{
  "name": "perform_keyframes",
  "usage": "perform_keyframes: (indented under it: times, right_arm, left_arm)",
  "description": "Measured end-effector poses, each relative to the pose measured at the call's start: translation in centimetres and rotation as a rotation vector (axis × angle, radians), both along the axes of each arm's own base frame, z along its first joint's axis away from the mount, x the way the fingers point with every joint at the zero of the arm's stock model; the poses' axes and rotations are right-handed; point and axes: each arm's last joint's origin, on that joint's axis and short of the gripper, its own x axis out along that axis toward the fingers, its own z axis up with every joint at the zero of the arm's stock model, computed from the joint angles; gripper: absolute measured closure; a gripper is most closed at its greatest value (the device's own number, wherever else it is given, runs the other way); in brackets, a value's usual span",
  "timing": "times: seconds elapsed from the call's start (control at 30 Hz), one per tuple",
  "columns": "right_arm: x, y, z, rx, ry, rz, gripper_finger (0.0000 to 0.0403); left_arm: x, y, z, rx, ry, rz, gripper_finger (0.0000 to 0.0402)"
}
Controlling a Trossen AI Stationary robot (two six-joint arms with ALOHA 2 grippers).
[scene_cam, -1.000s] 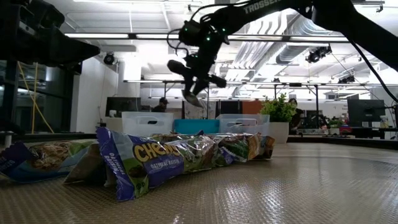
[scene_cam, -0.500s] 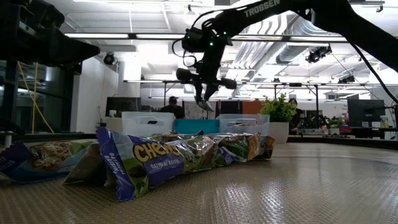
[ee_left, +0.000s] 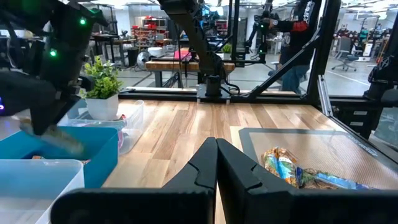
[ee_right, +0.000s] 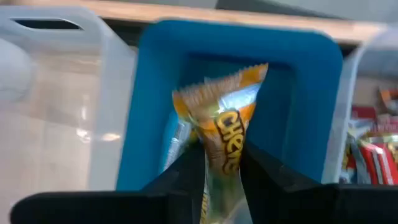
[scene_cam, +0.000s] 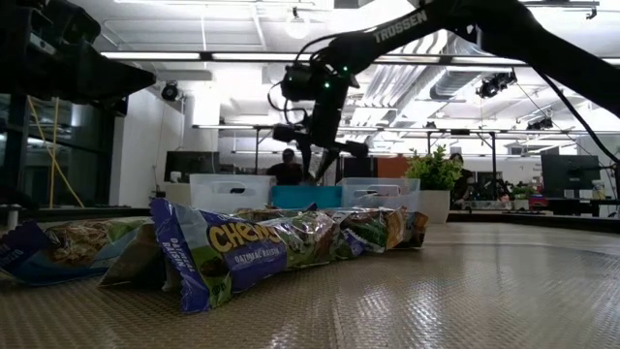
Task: Pick and place Granola Bars by type
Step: Put the yellow granola bar into the blue bin
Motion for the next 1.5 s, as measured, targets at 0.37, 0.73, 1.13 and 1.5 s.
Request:
perform_keyframes:
  times: [0.37, 0.73, 1.13, 1.5]
  right_arm:
    - [0.3, -0.2, -1.5, 0.06, 0.007, 0.062, 0.0287]
    - [0.0, -0.2, 0.7, 0.065, -0.066, 0.325, 0.0283]
    - [-2.2, 3.3, 9.9, -0.087, -0.203, 0.668, 0.0284]
    - [-3.3, 12.3, 14.9, -0.055, -0.233, 0.888, 0.0284]
  left_arm:
    - [0.0, 0.0, 0.0, 0.0, 0.0, 0.0, 0.0401]
    - [0.0, 0.0, 0.0, 0.0, 0.0, 0.0, 0.0401]
    - [0.0, 0.0, 0.0, 0.0, 0.0, 0.0, 0.0401]
    - [0.0, 0.0, 0.0, 0.0, 0.0, 0.0, 0.0401]
